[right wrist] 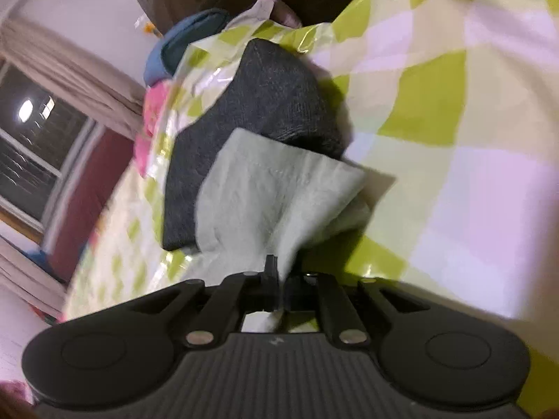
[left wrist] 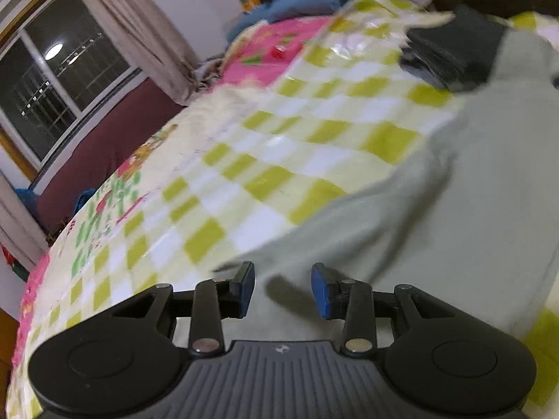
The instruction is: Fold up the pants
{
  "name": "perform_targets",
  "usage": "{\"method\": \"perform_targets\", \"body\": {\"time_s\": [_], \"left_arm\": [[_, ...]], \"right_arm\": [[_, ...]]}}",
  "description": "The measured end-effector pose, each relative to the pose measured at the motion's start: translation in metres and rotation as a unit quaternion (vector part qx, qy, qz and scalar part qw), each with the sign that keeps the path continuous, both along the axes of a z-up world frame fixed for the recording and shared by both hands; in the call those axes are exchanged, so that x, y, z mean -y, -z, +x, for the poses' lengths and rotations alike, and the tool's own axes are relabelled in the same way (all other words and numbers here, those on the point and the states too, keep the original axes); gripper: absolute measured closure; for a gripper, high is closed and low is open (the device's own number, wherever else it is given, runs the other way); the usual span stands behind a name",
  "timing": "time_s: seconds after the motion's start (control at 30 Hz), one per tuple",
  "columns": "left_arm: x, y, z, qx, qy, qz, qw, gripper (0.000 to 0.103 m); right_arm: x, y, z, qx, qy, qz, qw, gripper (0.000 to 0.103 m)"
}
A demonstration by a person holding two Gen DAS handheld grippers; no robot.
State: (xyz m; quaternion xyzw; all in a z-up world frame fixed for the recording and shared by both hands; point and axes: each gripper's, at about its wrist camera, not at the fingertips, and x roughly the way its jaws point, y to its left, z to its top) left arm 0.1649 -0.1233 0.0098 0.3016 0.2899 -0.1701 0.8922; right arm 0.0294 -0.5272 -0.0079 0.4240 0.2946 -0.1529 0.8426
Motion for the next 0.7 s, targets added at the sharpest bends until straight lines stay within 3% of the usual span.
{"method": "perform_targets", "body": {"time_s": [0.1, 0.17, 0.23, 0.3, 0.4, 0.5, 0.6, 0.7], "left_arm": [[-0.022, -0.008, -0.007, 0.015, -0.011, -0.005, 0.9998, 0.051], [-0.036, -0.006, -0.019, 0.017, -0.019, -0.015, 0.9996, 0.051], [-0.049, 0.001, -0.03, 0.005, -0.028, -0.033, 0.9991, 0.051], [-0.058, 0.011, -0.042, -0.001, -0.036, -0.044, 0.9984, 0.051], [-0.065, 0.027, -0.056, 0.013, -0.052, -0.05, 0.9973, 0.051], [-0.073, 0.04, -0.056, 0.011, -0.063, -0.064, 0.9959, 0.051], [-0.078, 0.045, -0.057, 0.018, -0.056, -0.073, 0.9956, 0.05], [-0.084, 0.048, -0.058, 0.024, -0.049, -0.087, 0.9947, 0.048]], "right_arm": [[-0.006, -0.029, -0.018, -0.007, 0.019, -0.09, 0.996, 0.093], [-0.029, -0.055, -0.017, -0.002, -0.01, -0.171, 0.985, 0.093], [-0.066, -0.074, 0.0, 0.031, -0.097, -0.206, 0.973, 0.092], [-0.111, -0.08, 0.033, 0.055, -0.201, -0.19, 0.959, 0.083], [-0.186, -0.068, 0.095, 0.081, -0.348, -0.135, 0.924, 0.07], [-0.268, -0.048, 0.153, 0.065, -0.459, -0.128, 0.877, 0.069], [-0.328, -0.029, 0.196, 0.044, -0.524, -0.143, 0.839, 0.068], [-0.359, -0.015, 0.214, 0.02, -0.559, -0.155, 0.814, 0.066]]}}
